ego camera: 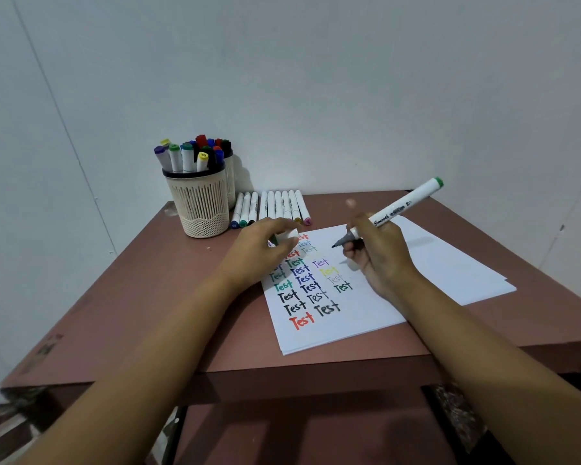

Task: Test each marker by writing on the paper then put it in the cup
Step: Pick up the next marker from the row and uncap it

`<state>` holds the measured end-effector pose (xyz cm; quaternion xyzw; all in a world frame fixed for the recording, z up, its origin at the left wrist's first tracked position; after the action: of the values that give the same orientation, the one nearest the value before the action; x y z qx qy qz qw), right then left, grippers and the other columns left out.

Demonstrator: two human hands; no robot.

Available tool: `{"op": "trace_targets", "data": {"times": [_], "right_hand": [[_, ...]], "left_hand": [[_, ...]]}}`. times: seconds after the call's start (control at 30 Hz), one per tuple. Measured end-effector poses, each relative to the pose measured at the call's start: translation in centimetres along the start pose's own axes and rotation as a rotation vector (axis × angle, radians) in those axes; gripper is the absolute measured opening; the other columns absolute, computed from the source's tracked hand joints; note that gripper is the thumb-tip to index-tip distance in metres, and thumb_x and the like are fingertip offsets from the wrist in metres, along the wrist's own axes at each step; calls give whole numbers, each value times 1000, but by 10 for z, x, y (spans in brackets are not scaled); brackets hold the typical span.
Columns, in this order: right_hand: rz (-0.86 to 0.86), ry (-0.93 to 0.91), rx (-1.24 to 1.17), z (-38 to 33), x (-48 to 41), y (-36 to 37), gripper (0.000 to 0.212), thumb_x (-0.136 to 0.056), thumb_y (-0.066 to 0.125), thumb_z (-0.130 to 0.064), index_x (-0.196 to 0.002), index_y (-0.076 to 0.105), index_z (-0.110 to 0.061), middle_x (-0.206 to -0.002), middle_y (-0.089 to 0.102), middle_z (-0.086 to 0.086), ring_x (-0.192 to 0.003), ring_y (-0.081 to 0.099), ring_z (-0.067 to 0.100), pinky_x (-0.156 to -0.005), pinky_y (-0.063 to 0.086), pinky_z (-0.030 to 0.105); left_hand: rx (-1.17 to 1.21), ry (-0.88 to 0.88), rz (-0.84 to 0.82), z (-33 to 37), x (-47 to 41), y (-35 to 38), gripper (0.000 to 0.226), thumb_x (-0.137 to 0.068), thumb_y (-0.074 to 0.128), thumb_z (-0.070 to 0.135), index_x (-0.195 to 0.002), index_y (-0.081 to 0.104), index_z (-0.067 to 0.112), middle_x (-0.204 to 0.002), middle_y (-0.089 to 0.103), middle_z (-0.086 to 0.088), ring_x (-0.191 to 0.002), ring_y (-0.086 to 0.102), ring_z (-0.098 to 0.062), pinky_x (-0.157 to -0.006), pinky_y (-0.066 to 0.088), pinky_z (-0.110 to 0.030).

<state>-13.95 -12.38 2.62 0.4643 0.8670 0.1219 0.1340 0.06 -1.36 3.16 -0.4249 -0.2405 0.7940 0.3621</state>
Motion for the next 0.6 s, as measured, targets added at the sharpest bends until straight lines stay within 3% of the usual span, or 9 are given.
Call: {"op": "trace_targets", "data": {"times": [0.1,0.2,0.3,0.37,0.5,0.6], "right_hand": [[-75,94,-182,1,-1,5,25,-93,53,-15,-70,53,-6,-52,53,4,-49,48,15,-47,44,20],[-125,94,-163,2,0,10,20,-91,46,-2,-75,57,-2,-59,55,6,-55,52,16,-53,50,21],[-153,73,-112,2,0,13,22,-93,46,-1,-74,58,-3,-53,62,1,-54,57,13,-56,53,20],[-161,64,-84,2,0,14,25,-93,47,-1,-70,58,-4,-53,63,0,-53,59,11,-58,54,19],[-217,60,-46,6,0,15,22,-92,53,-3,-73,62,-6,-61,67,3,-57,61,11,-60,55,20],[-238,56,15,10,0,15,16,-90,61,-11,-76,65,-6,-61,60,1,-55,56,8,-54,50,18]], "left_hand": [[42,-3,-45,4,0,4,29,-88,62,22,-116,63,15,-104,62,5,-92,54,-6,-74,37,-9],[70,-7,-80,5,0,7,29,-88,62,25,-115,64,15,-100,63,6,-90,55,-7,-78,40,-17],[103,13,-78,8,1,7,23,-88,62,25,-109,66,15,-88,60,13,-84,54,-6,-73,39,-12],[125,19,-76,8,0,7,21,-88,62,25,-107,66,16,-91,63,11,-85,56,-8,-72,39,-12],[184,40,-79,9,1,10,24,-88,62,27,-111,64,18,-104,67,4,-92,59,-10,-79,45,-22],[199,50,-67,11,2,10,25,-88,62,27,-110,63,17,-99,67,-1,-87,59,-14,-78,46,-27]]}}
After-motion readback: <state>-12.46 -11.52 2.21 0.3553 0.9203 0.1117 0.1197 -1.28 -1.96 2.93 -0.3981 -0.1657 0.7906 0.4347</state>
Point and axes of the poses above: each hand's wrist, its own x-axis away from the middle knuckle, its own y-axis out of the palm, z = x × y, the point moved 4 cm from there along -x, towards the middle knuckle
